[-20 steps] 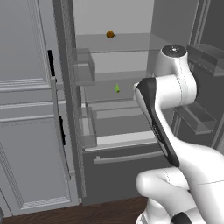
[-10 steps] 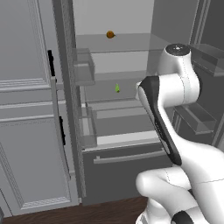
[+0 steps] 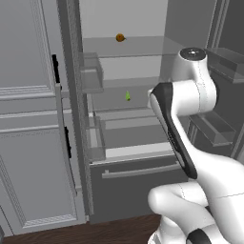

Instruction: Grab a lemon wedge from the fridge and one ice cube from the ice bowl, and put them in the glass of lemonade.

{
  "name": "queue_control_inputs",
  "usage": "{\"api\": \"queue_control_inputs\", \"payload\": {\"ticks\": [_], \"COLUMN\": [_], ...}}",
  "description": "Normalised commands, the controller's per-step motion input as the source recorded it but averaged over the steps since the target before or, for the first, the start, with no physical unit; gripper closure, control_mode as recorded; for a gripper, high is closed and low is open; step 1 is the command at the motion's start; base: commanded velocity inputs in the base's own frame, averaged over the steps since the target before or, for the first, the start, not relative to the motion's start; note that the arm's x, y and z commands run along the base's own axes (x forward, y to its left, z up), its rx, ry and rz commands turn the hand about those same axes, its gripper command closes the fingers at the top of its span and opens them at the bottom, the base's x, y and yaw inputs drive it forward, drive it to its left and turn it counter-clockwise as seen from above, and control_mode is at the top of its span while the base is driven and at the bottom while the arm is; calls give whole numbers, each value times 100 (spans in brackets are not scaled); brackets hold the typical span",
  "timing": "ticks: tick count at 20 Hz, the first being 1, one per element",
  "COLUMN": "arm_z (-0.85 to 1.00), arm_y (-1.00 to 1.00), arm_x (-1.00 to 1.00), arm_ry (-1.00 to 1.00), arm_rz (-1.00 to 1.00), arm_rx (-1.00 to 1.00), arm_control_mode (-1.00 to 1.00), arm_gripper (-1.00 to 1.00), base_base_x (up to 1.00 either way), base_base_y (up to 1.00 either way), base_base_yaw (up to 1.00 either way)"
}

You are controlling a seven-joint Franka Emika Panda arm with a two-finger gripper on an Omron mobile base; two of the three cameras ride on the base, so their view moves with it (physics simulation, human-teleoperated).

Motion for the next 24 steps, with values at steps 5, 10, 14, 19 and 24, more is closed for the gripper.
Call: {"api": "queue_control_inputs", "payload": {"ticks": [5,10,14,19,24], "arm_z": [-1,0,0,0,-9], "arm_y": [0,0,0,0,0], "arm_x": [12,0,0,0,7], "arm_ry": [0,0,0,0,-1], "arm_rz": [0,0,0,0,1], "arm_rx": [0,0,0,0,1], "arm_control_mode": [100,100,100,100,-100], "arm_gripper": [-100,-100,-100,-100,-100], "base_base_x": [57,44,33,28,4], "base_base_y": [0,-2,0,-7,-14], "base_base_yaw": [0,4,3,6,6]}}
